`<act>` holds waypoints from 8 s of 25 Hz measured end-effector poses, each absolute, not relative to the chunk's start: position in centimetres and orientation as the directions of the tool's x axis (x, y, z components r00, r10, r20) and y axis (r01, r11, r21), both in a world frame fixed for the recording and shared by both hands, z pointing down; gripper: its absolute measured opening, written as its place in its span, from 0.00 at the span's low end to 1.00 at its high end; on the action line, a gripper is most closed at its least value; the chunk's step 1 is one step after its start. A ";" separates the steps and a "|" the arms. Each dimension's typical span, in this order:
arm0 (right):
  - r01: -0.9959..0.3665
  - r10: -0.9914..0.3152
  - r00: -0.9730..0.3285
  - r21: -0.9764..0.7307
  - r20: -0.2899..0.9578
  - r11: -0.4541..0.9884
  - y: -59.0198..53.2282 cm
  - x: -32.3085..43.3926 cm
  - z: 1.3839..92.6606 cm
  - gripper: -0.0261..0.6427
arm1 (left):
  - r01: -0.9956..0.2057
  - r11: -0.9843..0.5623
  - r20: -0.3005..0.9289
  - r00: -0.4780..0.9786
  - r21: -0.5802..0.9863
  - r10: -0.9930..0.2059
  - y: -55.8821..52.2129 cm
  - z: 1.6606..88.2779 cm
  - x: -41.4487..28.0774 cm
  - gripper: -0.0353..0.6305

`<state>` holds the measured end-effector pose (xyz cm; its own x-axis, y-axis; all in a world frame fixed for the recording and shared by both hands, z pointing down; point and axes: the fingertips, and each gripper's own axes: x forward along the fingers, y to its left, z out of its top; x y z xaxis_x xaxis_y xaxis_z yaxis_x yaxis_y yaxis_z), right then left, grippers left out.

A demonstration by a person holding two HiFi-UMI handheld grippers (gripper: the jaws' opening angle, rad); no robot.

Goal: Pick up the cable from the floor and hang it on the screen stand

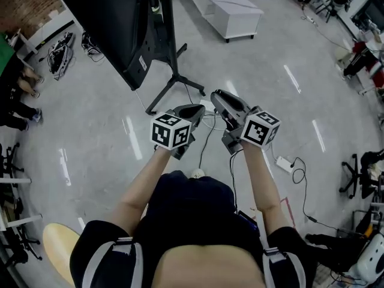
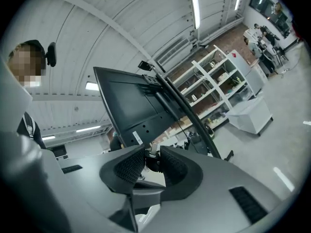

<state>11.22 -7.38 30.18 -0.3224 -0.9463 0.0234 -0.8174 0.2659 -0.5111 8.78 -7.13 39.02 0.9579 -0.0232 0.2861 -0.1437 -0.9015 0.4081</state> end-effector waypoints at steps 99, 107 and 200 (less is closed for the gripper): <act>-0.711 -0.706 -0.567 -0.182 -0.424 0.680 -54.1 10.6 -28.4 0.20 | -0.508 -0.852 -0.185 0.831 0.127 -0.524 -44.5 7.6 15.7 0.06; -0.802 -0.731 -0.431 -0.147 -0.529 0.579 -51.7 18.8 -32.0 0.19 | -0.507 -0.856 -0.149 0.843 0.105 -0.518 -44.1 6.6 17.3 0.06; -0.520 -0.822 -0.200 -0.653 -0.533 0.550 -37.2 33.6 9.8 0.23 | -0.579 -0.810 -0.103 0.804 0.094 -0.586 -32.7 12.5 18.1 0.06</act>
